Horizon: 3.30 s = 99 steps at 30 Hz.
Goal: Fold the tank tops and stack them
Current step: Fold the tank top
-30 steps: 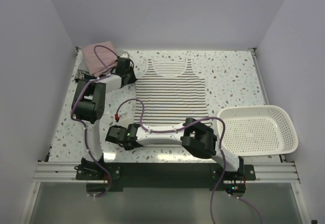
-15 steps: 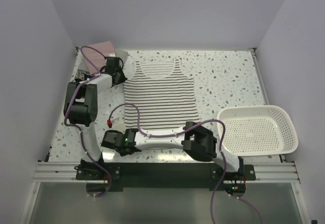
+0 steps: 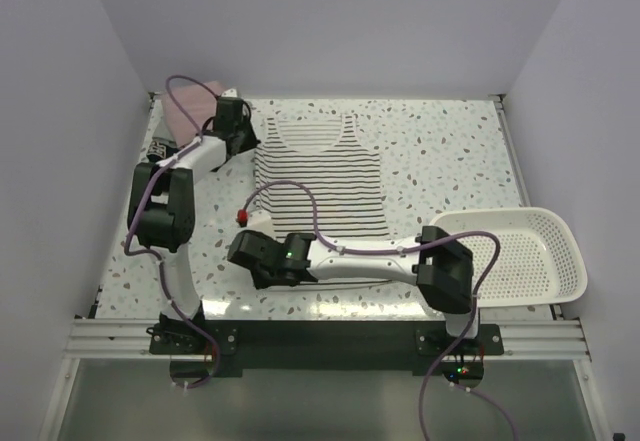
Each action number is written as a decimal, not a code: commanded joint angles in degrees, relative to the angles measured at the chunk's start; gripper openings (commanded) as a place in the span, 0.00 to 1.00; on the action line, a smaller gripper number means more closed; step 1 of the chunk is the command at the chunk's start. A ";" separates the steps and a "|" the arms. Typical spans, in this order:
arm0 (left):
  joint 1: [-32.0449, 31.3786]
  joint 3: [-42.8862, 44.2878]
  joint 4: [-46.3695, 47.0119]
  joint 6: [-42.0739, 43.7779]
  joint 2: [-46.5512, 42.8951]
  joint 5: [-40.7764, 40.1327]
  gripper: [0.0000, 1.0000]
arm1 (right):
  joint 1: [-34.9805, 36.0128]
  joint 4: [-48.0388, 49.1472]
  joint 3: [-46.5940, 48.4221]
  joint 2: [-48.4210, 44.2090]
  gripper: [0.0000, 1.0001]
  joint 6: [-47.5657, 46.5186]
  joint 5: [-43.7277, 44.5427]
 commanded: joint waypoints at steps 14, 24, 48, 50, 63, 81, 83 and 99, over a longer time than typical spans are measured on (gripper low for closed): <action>-6.98 4.72 3.35 -2.48 3.67 2.01 0.00 | -3.97 11.18 -25.18 -15.39 0.00 9.11 -1.91; -8.74 4.37 4.94 -3.18 3.23 2.10 0.00 | -3.97 13.47 -29.50 -17.94 0.00 11.49 -0.15; -12.87 5.69 5.46 -2.92 7.45 2.37 0.00 | -3.36 12.77 -33.54 -18.64 0.00 15.80 2.48; -13.04 5.69 5.55 -2.92 7.71 2.54 0.00 | -3.44 12.68 -33.98 -18.82 0.00 16.15 2.57; -13.40 3.58 8.98 -3.44 4.64 1.40 0.00 | -2.39 12.77 -35.74 -19.35 0.00 17.91 3.54; -14.10 2.97 10.56 -3.62 7.71 4.64 0.00 | -1.69 13.03 -37.32 -18.20 0.00 19.84 3.98; -14.19 2.88 10.82 -3.53 7.80 4.91 0.00 | -1.69 13.03 -37.41 -18.12 0.00 20.02 3.98; -13.05 4.11 11.18 -2.29 1.13 5.18 0.45 | -1.60 2.75 -33.20 -26.02 0.39 17.48 12.32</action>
